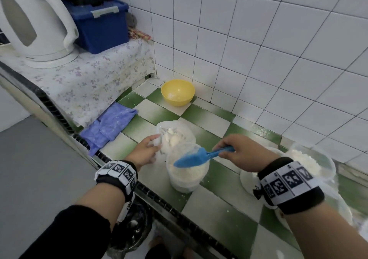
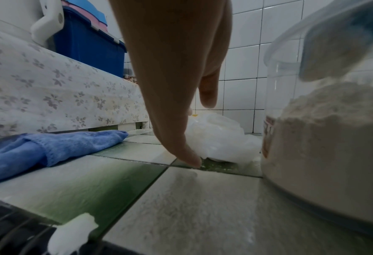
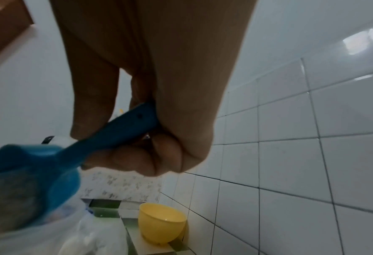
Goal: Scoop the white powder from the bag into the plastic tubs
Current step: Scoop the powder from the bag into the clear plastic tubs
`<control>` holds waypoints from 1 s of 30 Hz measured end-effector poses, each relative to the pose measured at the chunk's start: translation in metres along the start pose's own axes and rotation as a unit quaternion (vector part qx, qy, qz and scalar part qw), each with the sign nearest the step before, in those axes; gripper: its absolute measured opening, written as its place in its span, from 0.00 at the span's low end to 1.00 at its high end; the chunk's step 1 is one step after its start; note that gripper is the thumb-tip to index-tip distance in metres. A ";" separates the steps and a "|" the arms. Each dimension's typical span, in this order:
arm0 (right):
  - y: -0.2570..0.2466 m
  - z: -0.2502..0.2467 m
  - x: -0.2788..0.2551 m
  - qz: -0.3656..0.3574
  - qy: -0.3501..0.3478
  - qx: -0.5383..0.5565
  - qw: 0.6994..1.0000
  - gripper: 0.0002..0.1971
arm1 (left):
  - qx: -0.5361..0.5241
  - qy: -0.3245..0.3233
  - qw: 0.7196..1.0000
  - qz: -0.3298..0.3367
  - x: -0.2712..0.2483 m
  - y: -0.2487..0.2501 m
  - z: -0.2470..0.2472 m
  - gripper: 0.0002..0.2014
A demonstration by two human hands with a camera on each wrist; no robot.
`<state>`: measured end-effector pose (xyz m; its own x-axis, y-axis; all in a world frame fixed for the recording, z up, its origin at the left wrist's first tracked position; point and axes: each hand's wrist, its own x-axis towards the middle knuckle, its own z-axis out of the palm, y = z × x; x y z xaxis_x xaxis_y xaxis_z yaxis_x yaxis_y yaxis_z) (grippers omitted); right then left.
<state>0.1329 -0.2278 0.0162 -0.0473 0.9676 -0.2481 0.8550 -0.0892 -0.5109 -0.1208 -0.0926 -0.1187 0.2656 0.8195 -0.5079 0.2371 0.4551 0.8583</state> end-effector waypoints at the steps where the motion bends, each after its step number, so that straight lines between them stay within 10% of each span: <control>1: 0.000 0.003 -0.001 -0.009 0.008 -0.010 1.000 0.06 | -0.002 0.000 1.000 -0.005 -0.001 -0.001 0.000 0.18; 18: 0.015 -0.014 0.011 0.073 0.064 0.168 0.981 0.12 | -0.006 0.022 1.000 -0.020 -0.007 -0.004 0.008 0.35; 30: -0.020 -0.006 0.099 0.110 -0.002 -0.091 0.990 0.14 | 0.019 0.064 0.997 0.041 0.018 0.002 0.002 0.24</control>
<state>0.1141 -0.1282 0.0073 0.1485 0.9286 -0.3402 0.9236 -0.2532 -0.2880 -0.1140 -0.0779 -0.1263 0.1654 0.8916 -0.4215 0.2556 0.3740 0.8915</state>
